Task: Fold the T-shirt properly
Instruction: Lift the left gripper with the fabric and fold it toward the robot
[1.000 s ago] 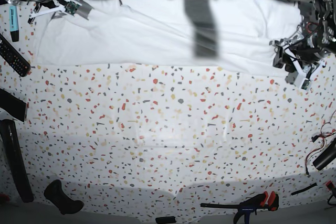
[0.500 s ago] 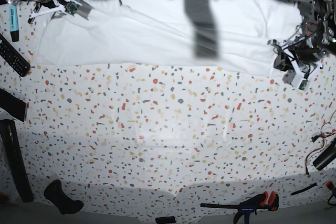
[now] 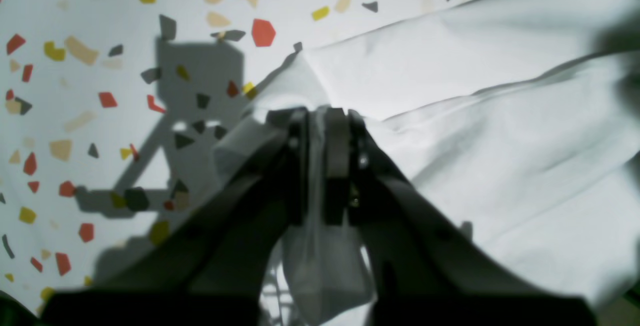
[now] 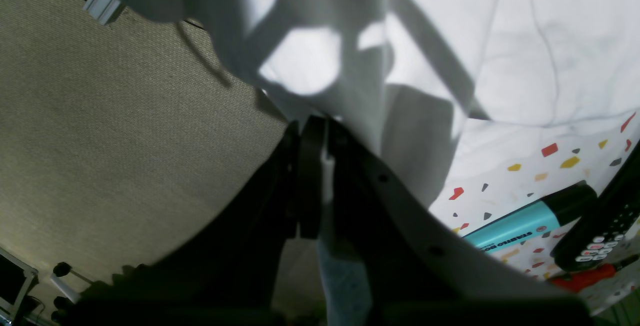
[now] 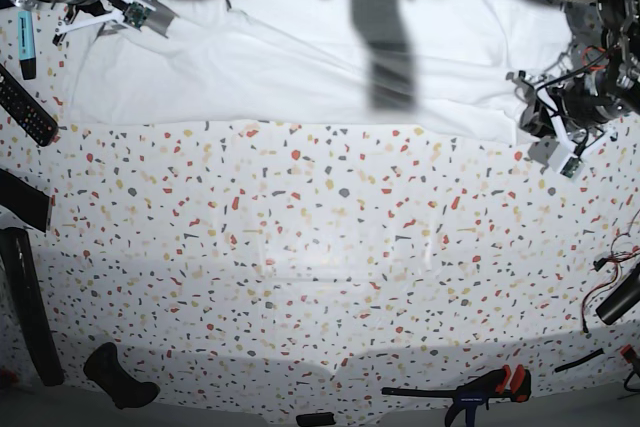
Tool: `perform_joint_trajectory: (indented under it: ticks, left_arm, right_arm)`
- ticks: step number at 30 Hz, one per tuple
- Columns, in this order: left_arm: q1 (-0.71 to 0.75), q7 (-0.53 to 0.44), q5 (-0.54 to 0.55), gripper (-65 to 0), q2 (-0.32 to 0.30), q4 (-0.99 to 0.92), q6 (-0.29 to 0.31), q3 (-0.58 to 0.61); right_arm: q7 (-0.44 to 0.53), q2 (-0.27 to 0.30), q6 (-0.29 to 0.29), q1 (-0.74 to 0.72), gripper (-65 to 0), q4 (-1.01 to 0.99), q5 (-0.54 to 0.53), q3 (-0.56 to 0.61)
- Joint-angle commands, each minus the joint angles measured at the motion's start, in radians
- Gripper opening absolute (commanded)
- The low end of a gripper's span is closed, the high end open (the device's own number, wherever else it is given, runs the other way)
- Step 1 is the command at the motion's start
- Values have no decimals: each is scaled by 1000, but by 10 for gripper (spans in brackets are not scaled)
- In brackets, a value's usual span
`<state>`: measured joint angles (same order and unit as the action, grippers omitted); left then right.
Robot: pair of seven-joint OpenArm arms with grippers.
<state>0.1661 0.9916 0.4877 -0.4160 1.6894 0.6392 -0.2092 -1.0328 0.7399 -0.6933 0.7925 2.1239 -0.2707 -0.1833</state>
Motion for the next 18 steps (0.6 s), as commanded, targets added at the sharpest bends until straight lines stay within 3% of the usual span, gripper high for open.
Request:
perform_joint_trajectory:
  ticks: [1,3,5,13,18]
  left_arm:
    - [-8,-12,11,-556,-16,17,5,-5]
    - [-3,-13,10,-424,-17,17,5,-5]
    - [0,-11,10,-361,-17,17,5,-5]
    - [0,19,-74,-358,-17,17,-9,-5]
    - [0,37,-66,-358,-16,17,-30,-5]
  right_arm:
    - [-3,13,-5,3,-650,12,-1,-7]
    - [-3,14,-5,3,-650,12,-1,-7]
    - [-3,13,-5,3,-650,12,-1,-7]
    - [-3,13,-5,3,-650,12,-1,-7]
    - [-3,13,-5,3,-650,12,-1,-7]
